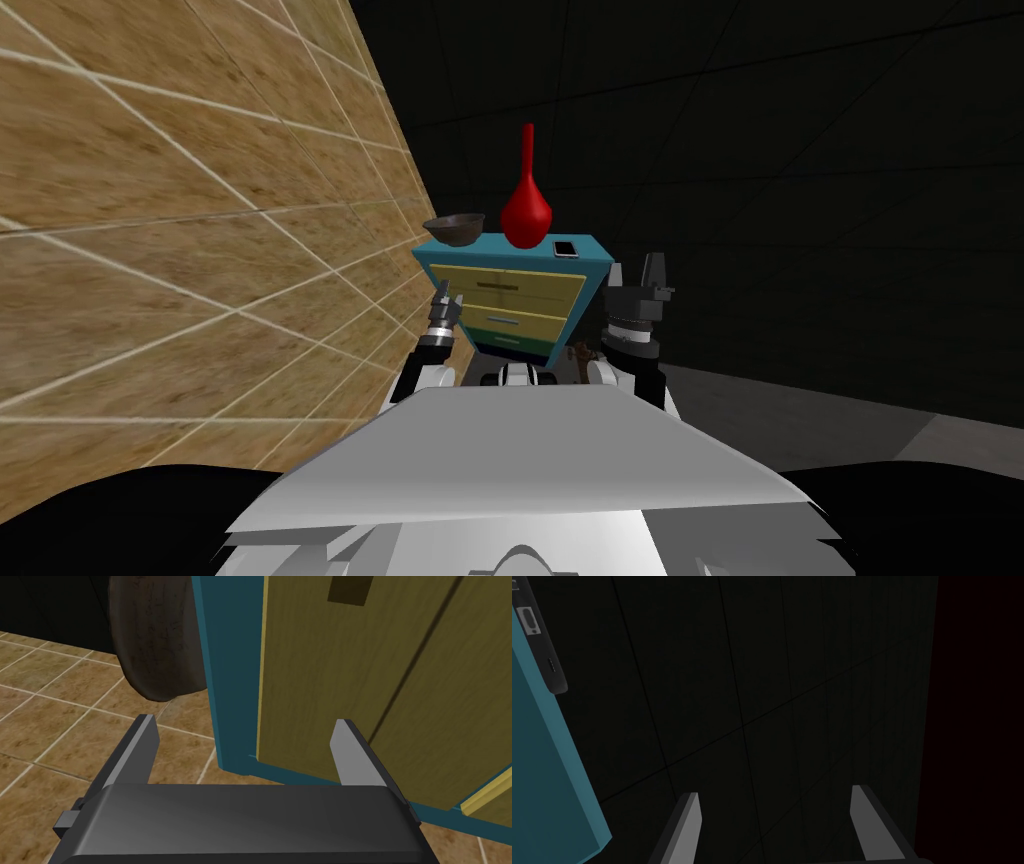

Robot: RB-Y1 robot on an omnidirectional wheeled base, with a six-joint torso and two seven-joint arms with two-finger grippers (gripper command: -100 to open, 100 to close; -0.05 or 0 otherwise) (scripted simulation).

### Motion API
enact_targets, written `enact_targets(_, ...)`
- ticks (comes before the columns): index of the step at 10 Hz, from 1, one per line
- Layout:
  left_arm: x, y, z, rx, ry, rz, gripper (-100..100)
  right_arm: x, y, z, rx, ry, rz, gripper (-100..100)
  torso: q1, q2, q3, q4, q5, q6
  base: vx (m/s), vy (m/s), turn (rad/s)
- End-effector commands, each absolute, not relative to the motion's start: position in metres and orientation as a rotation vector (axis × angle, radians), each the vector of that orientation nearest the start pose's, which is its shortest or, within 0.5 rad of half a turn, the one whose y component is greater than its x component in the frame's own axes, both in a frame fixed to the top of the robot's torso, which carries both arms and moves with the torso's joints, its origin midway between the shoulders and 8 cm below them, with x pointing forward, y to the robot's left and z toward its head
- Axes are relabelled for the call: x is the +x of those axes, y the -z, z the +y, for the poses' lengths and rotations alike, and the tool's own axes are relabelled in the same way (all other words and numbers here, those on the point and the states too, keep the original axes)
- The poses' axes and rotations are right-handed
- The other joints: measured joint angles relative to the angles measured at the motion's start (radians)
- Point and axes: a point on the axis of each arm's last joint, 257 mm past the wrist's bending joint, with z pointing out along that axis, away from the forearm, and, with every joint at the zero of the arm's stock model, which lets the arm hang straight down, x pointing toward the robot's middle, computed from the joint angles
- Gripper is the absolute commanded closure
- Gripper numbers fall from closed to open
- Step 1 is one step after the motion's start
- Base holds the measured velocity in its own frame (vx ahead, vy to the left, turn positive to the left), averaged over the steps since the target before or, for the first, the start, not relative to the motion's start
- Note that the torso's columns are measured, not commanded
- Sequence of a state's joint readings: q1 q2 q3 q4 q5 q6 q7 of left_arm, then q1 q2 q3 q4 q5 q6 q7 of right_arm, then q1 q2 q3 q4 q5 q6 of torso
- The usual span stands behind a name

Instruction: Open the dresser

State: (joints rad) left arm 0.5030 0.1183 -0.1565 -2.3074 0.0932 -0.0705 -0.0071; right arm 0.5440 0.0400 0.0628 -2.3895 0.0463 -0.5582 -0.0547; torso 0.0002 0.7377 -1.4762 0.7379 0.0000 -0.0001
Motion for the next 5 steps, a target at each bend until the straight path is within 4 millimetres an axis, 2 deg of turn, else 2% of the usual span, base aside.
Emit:
enact_targets(1, 0.401, 0.076, 0.215, -0.989, 1.385, 1.048, -100, 0.310, -0.069, -0.258, 0.579, -1.395, 0.501, 0, 0.000, 0.000, 0.000, 0.000, 0.000, 0.000, 0.026, 0.000, -0.065)
enact_targets(5, 0.404, 0.098, 0.203, -1.037, 1.374, 1.142, -100, 0.310, -0.069, -0.258, 0.579, -1.395, 0.501, 0, 0.000, 0.000, 0.000, 0.000, 0.000, 0.000, 0.029, 0.000, -0.085)
